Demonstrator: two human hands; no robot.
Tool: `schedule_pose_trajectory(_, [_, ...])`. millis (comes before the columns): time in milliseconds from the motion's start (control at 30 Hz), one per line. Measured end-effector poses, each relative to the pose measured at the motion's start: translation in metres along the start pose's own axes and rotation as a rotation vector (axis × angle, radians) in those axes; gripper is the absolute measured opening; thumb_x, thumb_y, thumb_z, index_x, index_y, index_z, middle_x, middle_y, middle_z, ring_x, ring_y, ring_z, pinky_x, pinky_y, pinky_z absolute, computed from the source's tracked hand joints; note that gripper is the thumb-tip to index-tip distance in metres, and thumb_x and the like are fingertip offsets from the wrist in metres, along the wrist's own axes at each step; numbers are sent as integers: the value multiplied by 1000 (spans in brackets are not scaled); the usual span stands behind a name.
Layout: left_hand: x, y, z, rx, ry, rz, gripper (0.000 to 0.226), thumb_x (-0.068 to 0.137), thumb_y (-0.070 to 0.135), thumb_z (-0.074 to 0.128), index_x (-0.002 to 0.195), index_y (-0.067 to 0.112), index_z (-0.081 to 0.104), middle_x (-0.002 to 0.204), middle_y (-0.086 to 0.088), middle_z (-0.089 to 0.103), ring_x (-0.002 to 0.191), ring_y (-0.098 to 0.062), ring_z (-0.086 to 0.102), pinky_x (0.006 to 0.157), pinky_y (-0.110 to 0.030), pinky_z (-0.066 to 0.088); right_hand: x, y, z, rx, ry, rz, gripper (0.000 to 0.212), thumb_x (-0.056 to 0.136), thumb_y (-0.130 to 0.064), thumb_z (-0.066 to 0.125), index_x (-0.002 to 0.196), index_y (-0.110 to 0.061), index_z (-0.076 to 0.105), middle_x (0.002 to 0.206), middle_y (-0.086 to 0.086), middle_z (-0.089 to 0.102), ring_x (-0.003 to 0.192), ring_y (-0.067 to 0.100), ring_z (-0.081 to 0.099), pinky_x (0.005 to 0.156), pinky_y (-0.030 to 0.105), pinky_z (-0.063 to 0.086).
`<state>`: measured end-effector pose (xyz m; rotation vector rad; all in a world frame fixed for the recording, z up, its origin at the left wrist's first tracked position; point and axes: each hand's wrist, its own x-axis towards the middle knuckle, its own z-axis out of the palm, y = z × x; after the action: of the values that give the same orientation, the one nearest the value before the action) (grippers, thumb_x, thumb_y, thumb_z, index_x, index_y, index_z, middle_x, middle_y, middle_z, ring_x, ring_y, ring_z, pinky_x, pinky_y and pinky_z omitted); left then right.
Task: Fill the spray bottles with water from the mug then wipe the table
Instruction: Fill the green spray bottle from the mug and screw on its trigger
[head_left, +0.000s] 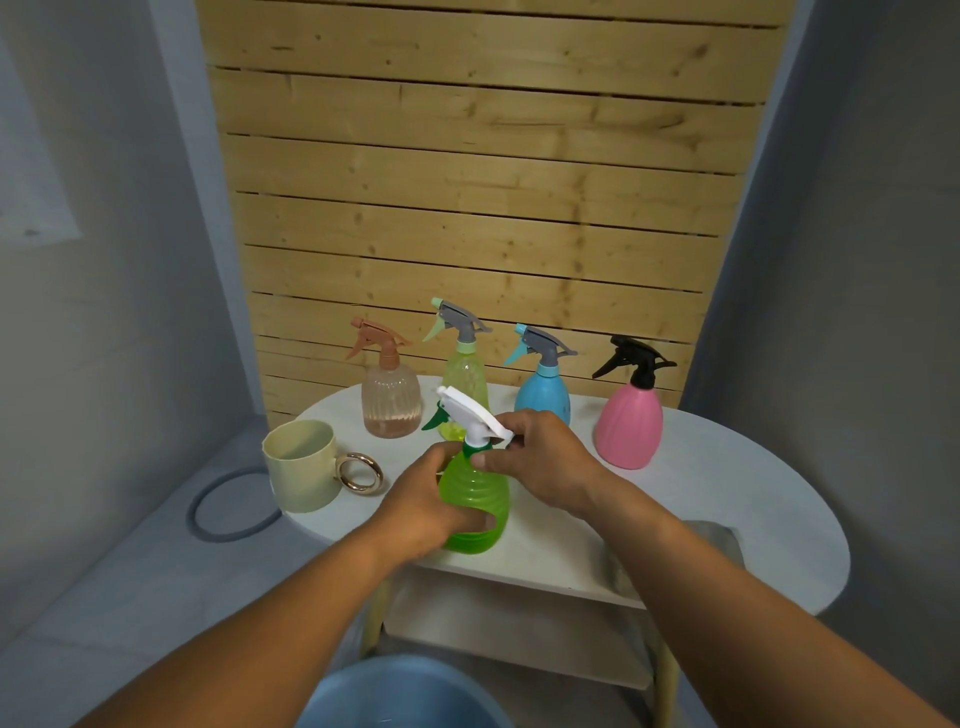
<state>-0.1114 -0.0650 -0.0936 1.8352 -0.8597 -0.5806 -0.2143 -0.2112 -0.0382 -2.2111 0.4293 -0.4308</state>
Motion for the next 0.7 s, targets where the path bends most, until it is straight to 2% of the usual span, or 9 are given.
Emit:
schedule_pose_trajectory(100, [1, 1, 12, 57, 118, -4, 92, 53, 36, 101, 128, 33, 49, 117, 7, 60, 104, -14, 63, 83, -32, 55, -7, 5, 4, 59, 40, 13, 26, 88, -22, 79, 113, -19, 73, 73, -11, 59, 61, 5, 51, 59, 13, 41])
schedule_pose_trajectory(200, [1, 3, 26, 174, 269, -18, 106, 35, 68, 89, 126, 35, 48, 115, 5, 54, 108, -19, 60, 88, -39, 55, -13, 8, 6, 178, 69, 35, 26, 89, -21, 79, 114, -18, 73, 76, -4, 63, 59, 1, 55, 58, 10, 43])
schedule_pose_trajectory(300, [-3, 12, 39, 283, 335, -80, 100, 48, 70, 89, 133, 33, 48, 113, 3, 42, 120, -25, 52, 90, -35, 48, -12, 7, 10, 127, 111, 69, 30, 87, -28, 80, 115, -23, 72, 74, -11, 59, 65, 5, 53, 62, 17, 43])
schedule_pose_trajectory(400, [-2, 19, 44, 377, 357, -103, 94, 53, 74, 83, 128, 26, 52, 113, 1, 45, 120, -25, 49, 88, -36, 45, -11, 10, 14, 77, 174, 115, 34, 83, -38, 82, 113, -25, 72, 76, -17, 59, 73, 9, 57, 67, 26, 44])
schedule_pose_trajectory(467, [1, 18, 41, 285, 281, -74, 94, 53, 69, 84, 129, 23, 52, 118, 1, 53, 118, -21, 52, 89, -35, 45, -12, 12, 14, 92, 187, 127, 35, 82, -38, 84, 112, -24, 73, 76, -16, 61, 74, 10, 58, 68, 28, 46])
schedule_pose_trajectory(533, [-1, 17, 31, 81, 102, -57, 96, 58, 42, 91, 139, 28, 44, 123, 6, 59, 114, -14, 59, 98, -38, 53, -12, 13, 14, 164, 189, 129, 35, 81, -33, 85, 112, -20, 74, 74, -17, 59, 69, 6, 56, 65, 21, 44])
schedule_pose_trajectory(600, [-4, 16, 19, 27, -38, -31, 95, 67, 14, 89, 146, 33, 40, 122, 9, 65, 110, -9, 65, 99, -36, 55, -13, 13, 14, 220, 189, 131, 35, 81, -30, 86, 112, -18, 73, 76, -16, 60, 71, 6, 56, 64, 18, 43])
schedule_pose_trajectory(667, [-1, 10, 14, 56, -11, -22, 86, 68, 7, 91, 138, 35, 49, 116, 12, 69, 106, -8, 67, 99, -38, 56, -12, 12, 19, 210, 219, 153, 37, 77, -34, 88, 108, -20, 72, 84, -12, 65, 81, 12, 62, 73, 29, 51])
schedule_pose_trajectory(700, [-1, 12, 16, 59, 41, -19, 82, 63, 16, 96, 129, 38, 52, 114, 13, 70, 105, -10, 68, 98, -41, 56, -11, 12, 22, 193, 249, 173, 40, 75, -39, 89, 106, -22, 71, 89, -10, 67, 85, 15, 64, 79, 37, 55])
